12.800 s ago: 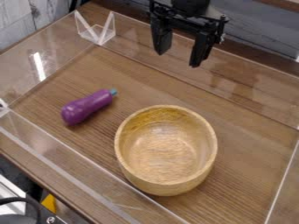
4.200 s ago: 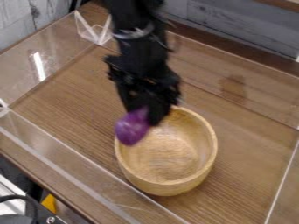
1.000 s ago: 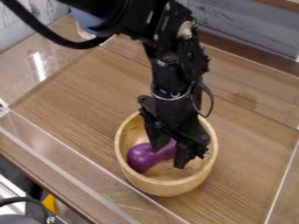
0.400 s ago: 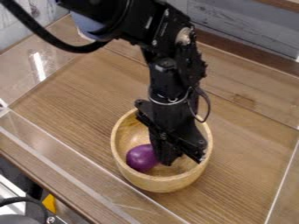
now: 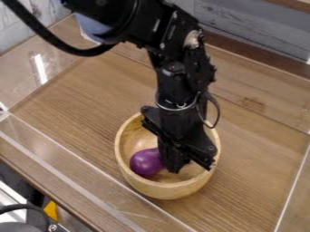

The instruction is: Put the purple eggplant in the brown bowl

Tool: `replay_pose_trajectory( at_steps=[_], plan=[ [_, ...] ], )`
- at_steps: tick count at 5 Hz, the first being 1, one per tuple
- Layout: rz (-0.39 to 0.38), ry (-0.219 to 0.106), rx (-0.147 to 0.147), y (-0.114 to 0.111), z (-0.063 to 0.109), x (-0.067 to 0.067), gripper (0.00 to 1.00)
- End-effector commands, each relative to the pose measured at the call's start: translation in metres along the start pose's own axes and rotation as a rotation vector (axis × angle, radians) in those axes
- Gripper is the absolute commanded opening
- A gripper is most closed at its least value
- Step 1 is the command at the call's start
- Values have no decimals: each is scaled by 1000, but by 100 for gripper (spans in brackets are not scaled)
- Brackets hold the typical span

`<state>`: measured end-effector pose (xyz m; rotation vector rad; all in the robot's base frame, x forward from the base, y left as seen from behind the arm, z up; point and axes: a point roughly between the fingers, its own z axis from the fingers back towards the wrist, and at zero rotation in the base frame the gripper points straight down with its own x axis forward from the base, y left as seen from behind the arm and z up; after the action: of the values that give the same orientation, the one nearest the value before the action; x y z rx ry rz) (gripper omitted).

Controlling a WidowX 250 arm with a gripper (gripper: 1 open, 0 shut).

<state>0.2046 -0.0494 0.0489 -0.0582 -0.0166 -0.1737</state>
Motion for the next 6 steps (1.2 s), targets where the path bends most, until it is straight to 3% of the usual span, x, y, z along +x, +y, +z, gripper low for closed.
replay_pose_trajectory(
  at_steps=[1, 6],
  plan=[
    [2, -22, -5, -4, 4, 5, 0],
    [36, -24, -31, -19, 3, 13, 0]
  ],
)
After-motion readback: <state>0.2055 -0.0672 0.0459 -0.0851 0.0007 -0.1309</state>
